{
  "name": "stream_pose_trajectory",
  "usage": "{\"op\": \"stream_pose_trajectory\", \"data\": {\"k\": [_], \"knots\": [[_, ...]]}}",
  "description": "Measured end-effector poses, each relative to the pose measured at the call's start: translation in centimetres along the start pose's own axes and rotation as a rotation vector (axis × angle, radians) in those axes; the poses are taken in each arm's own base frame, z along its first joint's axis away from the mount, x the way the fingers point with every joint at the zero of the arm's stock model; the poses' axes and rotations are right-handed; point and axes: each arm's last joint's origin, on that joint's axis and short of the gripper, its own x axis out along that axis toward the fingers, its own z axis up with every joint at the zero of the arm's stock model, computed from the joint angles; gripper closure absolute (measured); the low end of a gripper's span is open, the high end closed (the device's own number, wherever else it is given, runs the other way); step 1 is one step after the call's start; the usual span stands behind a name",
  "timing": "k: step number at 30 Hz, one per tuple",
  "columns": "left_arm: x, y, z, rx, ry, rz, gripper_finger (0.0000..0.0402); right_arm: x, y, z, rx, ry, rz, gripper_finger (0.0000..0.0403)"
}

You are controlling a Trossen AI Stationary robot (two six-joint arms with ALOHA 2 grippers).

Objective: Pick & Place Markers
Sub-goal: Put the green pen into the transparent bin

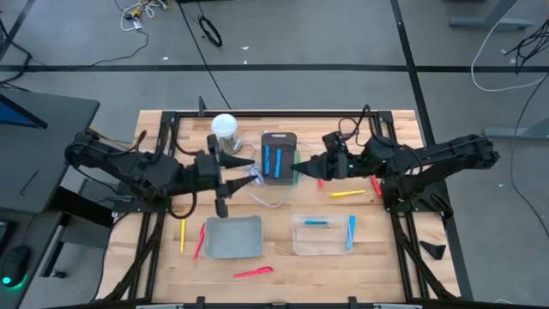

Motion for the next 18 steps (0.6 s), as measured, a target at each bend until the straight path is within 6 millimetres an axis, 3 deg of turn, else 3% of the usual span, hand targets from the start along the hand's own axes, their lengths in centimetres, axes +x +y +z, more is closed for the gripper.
{"op": "stream_pose_trajectory", "data": {"k": [10, 18], "knots": [[-0.9, 0.7, 0.2, -0.280, 0.029, -0.006, 0.0232, -2.1, 1.0, -0.5, -0.461, 0.102, -0.073, 0.0370], [-0.8, 0.4, -0.9, -0.322, 0.129, -0.058, 0.0232, -2.7, 1.8, -1.7, -0.737, 0.165, -0.030, 0.0370]]}}
